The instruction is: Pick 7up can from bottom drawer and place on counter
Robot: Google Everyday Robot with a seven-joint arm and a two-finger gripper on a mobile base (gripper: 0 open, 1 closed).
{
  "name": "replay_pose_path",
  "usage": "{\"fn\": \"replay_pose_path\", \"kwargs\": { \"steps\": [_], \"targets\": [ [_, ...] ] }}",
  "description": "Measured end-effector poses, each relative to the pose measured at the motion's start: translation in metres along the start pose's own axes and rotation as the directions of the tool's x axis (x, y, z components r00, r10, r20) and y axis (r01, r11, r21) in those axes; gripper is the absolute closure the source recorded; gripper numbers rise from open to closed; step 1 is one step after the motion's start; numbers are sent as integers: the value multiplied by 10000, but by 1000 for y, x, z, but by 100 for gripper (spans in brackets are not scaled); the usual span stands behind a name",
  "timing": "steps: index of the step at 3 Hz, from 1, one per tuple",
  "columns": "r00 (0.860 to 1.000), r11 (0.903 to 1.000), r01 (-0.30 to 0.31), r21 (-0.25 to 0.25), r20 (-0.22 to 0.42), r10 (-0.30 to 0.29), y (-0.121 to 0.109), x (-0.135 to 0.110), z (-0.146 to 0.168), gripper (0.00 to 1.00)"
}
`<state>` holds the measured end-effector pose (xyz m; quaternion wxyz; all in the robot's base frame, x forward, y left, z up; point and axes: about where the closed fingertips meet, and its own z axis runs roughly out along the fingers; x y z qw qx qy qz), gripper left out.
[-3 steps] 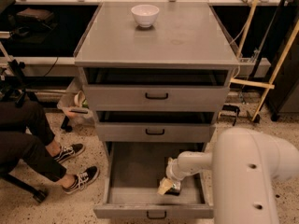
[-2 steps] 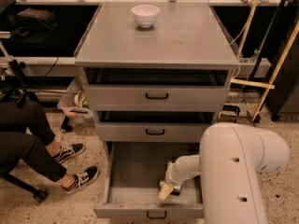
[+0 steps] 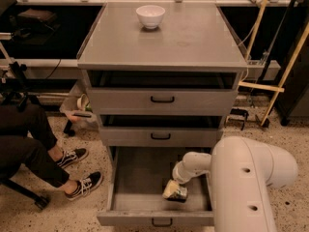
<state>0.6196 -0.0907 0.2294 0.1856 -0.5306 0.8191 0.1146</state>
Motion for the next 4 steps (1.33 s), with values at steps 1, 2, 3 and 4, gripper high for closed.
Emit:
{"fn": "replay_pose_path", "kwargs": {
  "steps": [1, 2, 3, 4],
  "targets": [
    [9986, 9969, -521, 588, 157, 512, -53, -14, -2, 0],
    [9982, 9951, -536, 836, 297, 512, -69, -21, -7, 0],
    [9987, 9951, -471, 870, 242, 452, -65, -18, 4, 0],
    [9995, 9936, -259, 1101, 217, 236, -59, -9, 24, 0]
  ]
}}
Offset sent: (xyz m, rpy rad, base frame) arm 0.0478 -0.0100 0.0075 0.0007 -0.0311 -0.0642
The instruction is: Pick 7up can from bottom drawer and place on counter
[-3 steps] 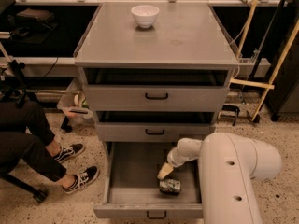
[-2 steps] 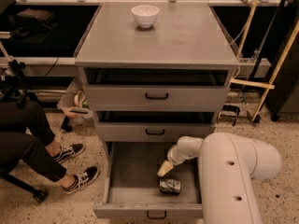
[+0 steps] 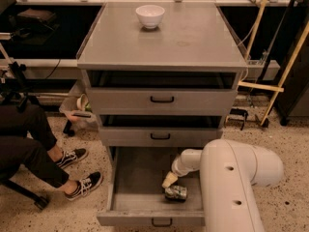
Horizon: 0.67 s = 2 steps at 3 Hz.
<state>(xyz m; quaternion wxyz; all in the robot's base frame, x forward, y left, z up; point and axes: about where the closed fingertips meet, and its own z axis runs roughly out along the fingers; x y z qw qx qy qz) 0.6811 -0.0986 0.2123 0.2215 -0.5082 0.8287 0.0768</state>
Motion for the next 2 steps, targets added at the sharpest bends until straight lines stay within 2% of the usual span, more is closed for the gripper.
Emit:
{"fn": "replay_pose_path", "kwargs": {
  "steps": [1, 2],
  "targets": [
    [9994, 9990, 354, 262, -10, -354, 6, 13, 17, 0],
    [9987, 9963, 448, 732, -283, -428, 2, 29, 31, 0]
  ]
}}
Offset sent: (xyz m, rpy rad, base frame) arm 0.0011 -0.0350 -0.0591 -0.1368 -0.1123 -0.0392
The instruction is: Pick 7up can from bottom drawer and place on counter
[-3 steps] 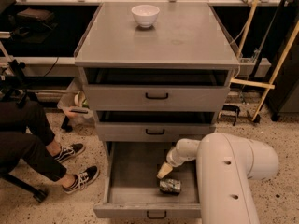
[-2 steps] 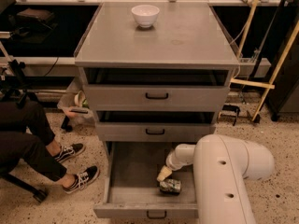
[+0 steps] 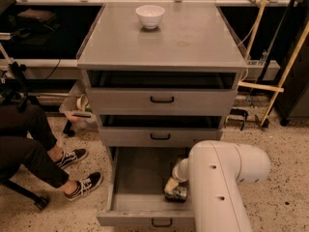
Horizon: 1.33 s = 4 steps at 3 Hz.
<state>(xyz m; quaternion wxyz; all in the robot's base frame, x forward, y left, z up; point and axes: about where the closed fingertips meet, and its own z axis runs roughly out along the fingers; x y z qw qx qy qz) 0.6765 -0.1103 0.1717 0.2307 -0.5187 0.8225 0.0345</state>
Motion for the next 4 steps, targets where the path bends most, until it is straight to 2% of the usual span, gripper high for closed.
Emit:
{"fn": "replay_pose_path", "kwargs": {
  "steps": [1, 2, 3, 4],
  "targets": [
    [10000, 9998, 27, 191, -11, -27, -7, 3, -1, 0],
    [10000, 10000, 24, -58, -61, -25, -4, 8, 2, 0],
    [9988, 9960, 186, -871, -429, -224, 2, 31, 10, 0],
    [9897, 9787, 246, -2040, -1328, -525, 15, 67, 10, 0]
  ]
}}
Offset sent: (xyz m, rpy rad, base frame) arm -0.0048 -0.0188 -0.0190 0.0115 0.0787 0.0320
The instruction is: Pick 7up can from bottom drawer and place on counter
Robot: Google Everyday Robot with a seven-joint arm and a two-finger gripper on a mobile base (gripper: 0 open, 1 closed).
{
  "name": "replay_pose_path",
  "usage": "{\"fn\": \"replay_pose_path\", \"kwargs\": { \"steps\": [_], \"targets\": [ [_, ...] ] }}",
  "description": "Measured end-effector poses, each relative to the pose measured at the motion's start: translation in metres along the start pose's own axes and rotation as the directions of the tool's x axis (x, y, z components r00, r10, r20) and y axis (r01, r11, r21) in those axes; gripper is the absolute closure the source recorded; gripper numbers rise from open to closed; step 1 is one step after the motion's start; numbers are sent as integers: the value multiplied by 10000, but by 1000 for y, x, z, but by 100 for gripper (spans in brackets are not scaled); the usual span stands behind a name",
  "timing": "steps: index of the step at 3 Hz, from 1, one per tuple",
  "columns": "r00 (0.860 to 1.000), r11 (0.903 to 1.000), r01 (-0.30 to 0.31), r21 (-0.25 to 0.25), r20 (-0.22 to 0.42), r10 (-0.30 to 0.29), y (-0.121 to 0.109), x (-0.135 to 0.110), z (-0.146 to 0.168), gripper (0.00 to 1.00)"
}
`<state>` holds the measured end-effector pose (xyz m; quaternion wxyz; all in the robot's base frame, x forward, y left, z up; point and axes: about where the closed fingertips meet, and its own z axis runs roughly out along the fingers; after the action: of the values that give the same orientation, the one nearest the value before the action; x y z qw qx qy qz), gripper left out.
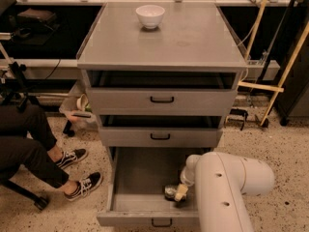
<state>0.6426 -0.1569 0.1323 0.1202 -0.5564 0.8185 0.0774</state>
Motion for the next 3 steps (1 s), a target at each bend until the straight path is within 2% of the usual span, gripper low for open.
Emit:
{"fn": "replay_pose_path", "kwargs": {
  "steps": [1, 2, 3],
  "targets": [
    [10000, 10000, -26, -15, 40, 26, 2, 0, 1, 0],
    [9985, 9996, -257, -107, 490, 262, 9, -11, 9, 0],
    [9984, 9996, -260, -120, 507, 265, 10, -12, 9, 0]
  ]
}}
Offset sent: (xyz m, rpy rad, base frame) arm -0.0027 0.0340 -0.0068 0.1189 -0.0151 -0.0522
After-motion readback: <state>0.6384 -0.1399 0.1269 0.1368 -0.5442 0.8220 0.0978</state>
